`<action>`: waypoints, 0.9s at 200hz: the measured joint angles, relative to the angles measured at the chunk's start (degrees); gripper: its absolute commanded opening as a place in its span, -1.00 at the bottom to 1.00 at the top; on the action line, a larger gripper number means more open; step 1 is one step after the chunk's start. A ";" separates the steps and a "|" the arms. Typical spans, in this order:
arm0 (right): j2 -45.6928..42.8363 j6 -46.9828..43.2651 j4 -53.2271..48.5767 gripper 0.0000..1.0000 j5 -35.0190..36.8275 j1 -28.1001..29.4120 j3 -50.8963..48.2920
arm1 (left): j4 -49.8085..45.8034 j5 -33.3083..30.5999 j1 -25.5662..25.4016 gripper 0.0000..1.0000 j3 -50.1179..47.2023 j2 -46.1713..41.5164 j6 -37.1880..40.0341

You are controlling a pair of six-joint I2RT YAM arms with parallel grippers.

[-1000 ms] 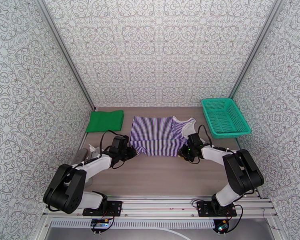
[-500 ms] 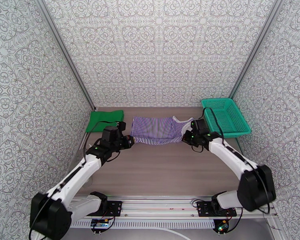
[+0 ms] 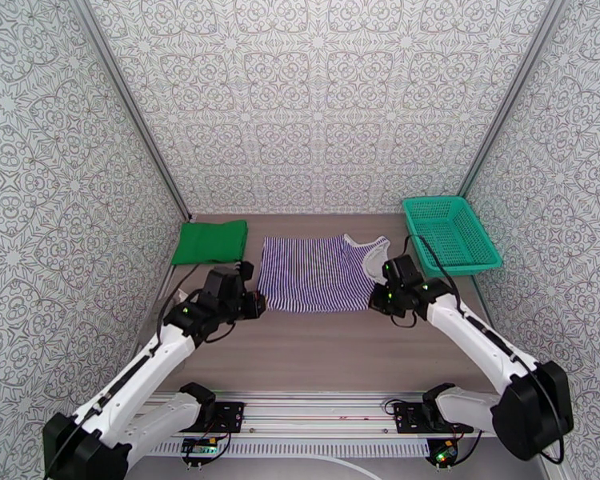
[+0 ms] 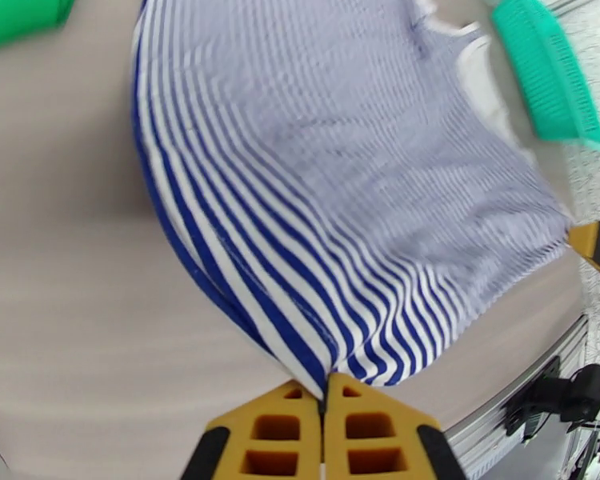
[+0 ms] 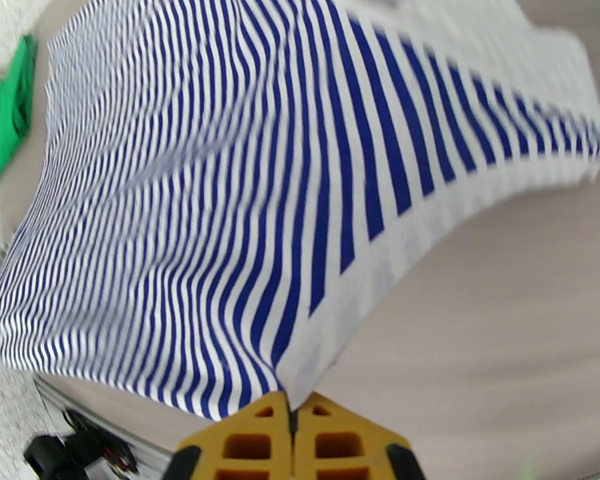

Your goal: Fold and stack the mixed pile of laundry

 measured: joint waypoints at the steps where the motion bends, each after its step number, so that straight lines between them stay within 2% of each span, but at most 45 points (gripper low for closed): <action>1: 0.00 0.02 -0.13 -0.22 -0.02 0.11 -0.09 | -0.11 -0.15 0.00 -0.30 -0.35 -0.11 -0.17; 7: 0.04 0.37 -0.63 -0.13 -0.17 0.76 -0.42 | -0.83 -0.57 0.00 -0.12 -1.53 -0.44 -0.98; 23: 0.02 0.26 -2.60 0.01 -0.09 1.84 -0.72 | -2.82 -2.14 -0.04 0.03 -4.07 -0.79 -3.15; 54: -0.28 -2.32 -9.20 0.09 2.84 -0.15 1.70 | -6.16 -6.10 -0.09 0.00 -4.57 -2.99 -5.33; 78: 0.24 -6.36 -11.15 0.07 4.46 -7.98 4.50 | -6.54 -5.88 2.19 -0.05 -2.19 -1.20 -3.52; 90: 1.90 -8.13 -10.73 0.03 4.81 -13.14 5.09 | -5.16 -4.92 3.82 -0.07 0.68 3.13 -1.70; 109: 7.13 -10.56 -8.81 -0.09 6.71 -19.47 5.20 | 0.17 -2.86 4.79 -0.19 5.66 12.68 1.27; 136: 16.28 -13.25 -5.42 -0.20 8.90 -23.58 6.23 | 9.88 1.44 5.53 -0.29 13.22 27.34 4.20; 155: 21.88 -14.64 -2.03 -0.20 9.99 -26.18 6.69 | 16.20 4.70 6.75 -0.37 19.28 37.48 5.46; 180: 25.40 -16.17 0.79 -0.31 10.34 -27.89 7.43 | 22.08 7.78 8.96 -0.40 28.46 49.96 6.73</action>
